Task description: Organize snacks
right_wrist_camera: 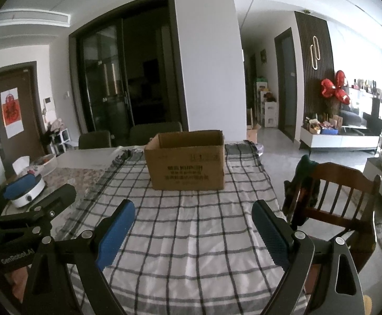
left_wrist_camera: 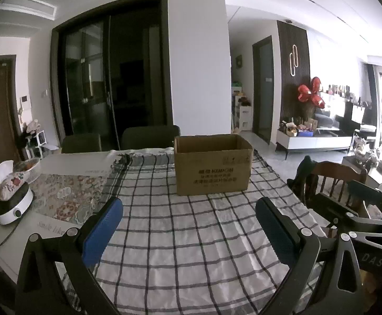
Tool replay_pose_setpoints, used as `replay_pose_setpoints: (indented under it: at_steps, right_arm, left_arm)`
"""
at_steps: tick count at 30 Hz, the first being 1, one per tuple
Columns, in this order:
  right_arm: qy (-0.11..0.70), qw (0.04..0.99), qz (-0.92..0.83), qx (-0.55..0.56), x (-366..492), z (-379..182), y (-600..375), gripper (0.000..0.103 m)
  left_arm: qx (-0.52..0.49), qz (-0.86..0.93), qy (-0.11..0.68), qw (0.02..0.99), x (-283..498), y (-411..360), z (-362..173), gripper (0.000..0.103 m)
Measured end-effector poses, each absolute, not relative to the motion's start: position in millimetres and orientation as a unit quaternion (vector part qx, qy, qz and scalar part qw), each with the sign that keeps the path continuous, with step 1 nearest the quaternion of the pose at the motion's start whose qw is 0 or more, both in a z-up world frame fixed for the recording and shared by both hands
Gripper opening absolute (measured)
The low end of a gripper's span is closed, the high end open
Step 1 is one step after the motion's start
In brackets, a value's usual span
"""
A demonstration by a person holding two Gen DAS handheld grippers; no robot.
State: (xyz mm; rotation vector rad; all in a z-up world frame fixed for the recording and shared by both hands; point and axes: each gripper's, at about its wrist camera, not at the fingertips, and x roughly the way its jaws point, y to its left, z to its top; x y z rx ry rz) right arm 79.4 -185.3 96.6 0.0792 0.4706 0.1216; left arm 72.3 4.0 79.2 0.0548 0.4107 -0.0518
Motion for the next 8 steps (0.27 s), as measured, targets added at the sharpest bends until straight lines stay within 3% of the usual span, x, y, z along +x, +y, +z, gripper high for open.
replay_pose_setpoints:
  at_steps: [8]
  right_arm:
    - [0.239, 0.969, 0.058, 0.039, 84.1, 93.6, -184.8, 0.091]
  left_arm:
    - [0.024, -0.026, 0.207, 0.978, 74.7, 5.3, 78.2, 0.103]
